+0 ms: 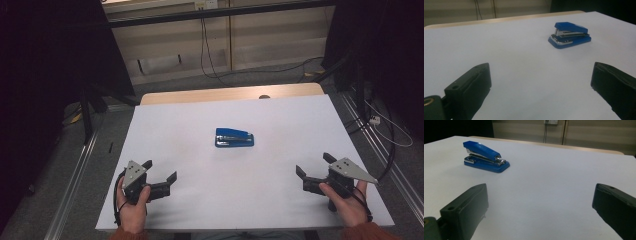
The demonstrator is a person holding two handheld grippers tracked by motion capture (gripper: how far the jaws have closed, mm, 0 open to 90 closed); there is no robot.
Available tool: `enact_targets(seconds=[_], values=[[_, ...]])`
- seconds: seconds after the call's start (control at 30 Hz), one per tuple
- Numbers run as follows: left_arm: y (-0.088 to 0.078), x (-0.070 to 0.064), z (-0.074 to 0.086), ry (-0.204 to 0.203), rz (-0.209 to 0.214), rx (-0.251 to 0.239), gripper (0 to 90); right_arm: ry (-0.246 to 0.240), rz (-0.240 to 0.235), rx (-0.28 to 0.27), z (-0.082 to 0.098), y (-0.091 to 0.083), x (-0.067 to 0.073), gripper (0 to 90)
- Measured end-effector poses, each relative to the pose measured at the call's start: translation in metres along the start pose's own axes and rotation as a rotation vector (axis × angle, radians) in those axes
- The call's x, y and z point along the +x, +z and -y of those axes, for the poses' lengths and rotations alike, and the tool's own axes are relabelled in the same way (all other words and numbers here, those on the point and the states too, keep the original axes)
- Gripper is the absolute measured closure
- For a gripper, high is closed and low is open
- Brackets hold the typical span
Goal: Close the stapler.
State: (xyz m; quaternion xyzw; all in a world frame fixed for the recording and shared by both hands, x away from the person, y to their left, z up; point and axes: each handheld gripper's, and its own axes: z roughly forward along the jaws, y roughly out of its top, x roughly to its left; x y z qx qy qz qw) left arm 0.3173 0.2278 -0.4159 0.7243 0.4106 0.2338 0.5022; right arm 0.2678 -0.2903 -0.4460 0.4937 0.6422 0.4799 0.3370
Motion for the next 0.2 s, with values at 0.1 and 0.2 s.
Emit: enact_targets(seconds=[0.1, 0.2], values=[[0.0001, 0.0011, -0.0002, 0.007, -0.002, 0.006, 3.2, 0.004, -0.011, 0.000, -0.0009, 0.0013, 0.0013, 1.4], [0.0018, 0.0014, -0.0001, 0.015, -0.003, 0.014, 3.2, 0.000, -0.009, -0.028, -0.0032, 0.0022, 0.0028, 1.7]])
